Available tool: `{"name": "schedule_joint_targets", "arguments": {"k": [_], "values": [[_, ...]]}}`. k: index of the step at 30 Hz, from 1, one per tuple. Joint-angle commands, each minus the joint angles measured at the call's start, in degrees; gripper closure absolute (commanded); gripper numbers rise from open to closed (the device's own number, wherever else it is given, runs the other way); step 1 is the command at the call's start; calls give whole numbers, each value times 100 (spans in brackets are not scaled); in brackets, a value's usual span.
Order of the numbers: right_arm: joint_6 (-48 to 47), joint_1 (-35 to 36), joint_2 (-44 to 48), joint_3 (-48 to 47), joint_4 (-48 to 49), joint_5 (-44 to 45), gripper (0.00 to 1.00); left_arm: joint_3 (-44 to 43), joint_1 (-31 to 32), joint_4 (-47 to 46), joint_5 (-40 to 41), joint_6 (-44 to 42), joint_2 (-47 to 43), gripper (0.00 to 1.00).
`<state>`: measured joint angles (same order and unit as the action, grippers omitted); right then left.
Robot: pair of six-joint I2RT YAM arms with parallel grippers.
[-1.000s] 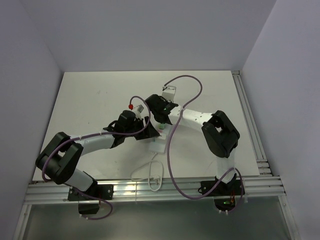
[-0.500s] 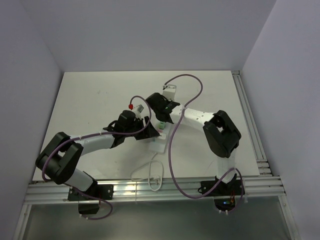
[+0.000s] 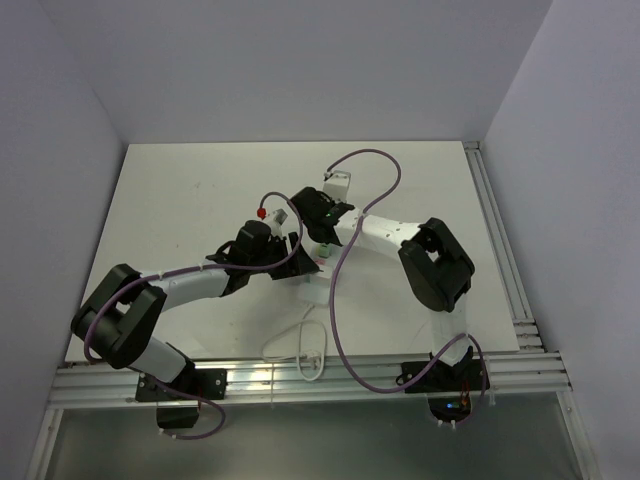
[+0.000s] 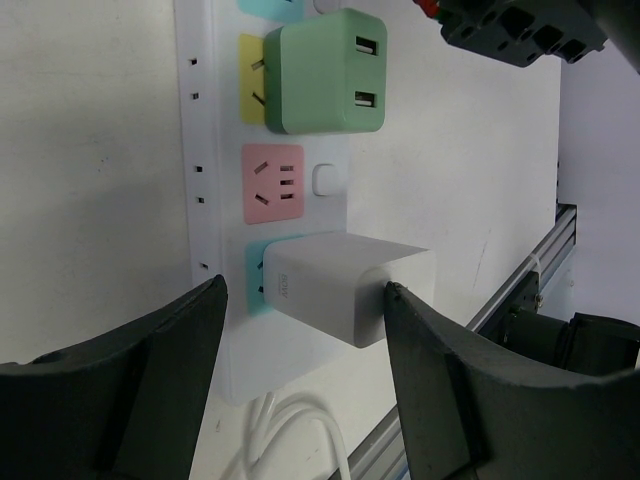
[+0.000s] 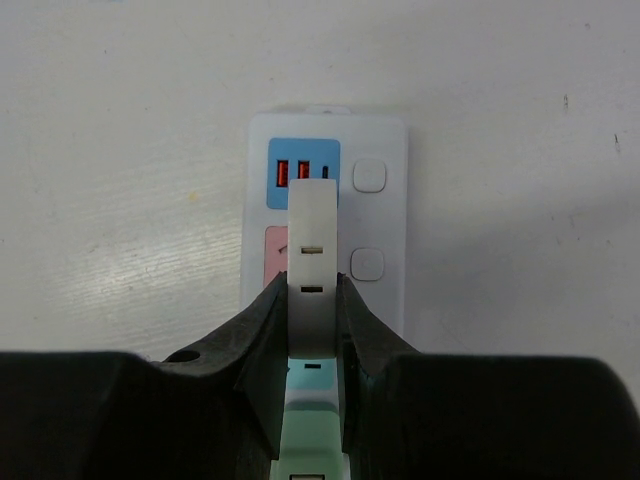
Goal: Insert the plug
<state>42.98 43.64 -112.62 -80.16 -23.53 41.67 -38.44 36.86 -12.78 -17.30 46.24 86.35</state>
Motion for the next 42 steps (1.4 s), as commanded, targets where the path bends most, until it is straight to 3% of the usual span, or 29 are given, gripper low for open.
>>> {"name": "schedule_joint_targets", "arguments": {"k": [1, 9, 10, 15, 22, 32, 35, 36, 42], "values": [[114, -75, -436, 440, -1005, -414, 100, 258, 23, 838, 324, -264, 172, 31], [-18, -75, -515, 361, -987, -546, 100, 249, 23, 891, 333, -265, 119, 30], [-53, -75, -489, 361, -1004, -529, 93, 249, 23, 891, 324, -264, 119, 30], [-185, -75, -357, 221, -1109, -423, 86, 196, 23, 926, 332, -282, 84, 30], [-246, -75, -226, -87, -1215, -317, 55, 12, 23, 1075, 377, -317, 14, 30], [-457, -198, -76, -623, -1347, -282, 47, -138, 23, 1023, 412, -300, 75, 30], [-545, -277, -67, -860, -1382, -344, 39, -173, 23, 1040, 420, -308, 58, 30], [-597, -294, -50, -983, -1382, -379, 30, -190, 14, 1049, 429, -308, 49, 29], [-782, -452, -6, -1449, -1426, -669, 20, -375, 14, 1172, 508, -343, -83, 25]]}}
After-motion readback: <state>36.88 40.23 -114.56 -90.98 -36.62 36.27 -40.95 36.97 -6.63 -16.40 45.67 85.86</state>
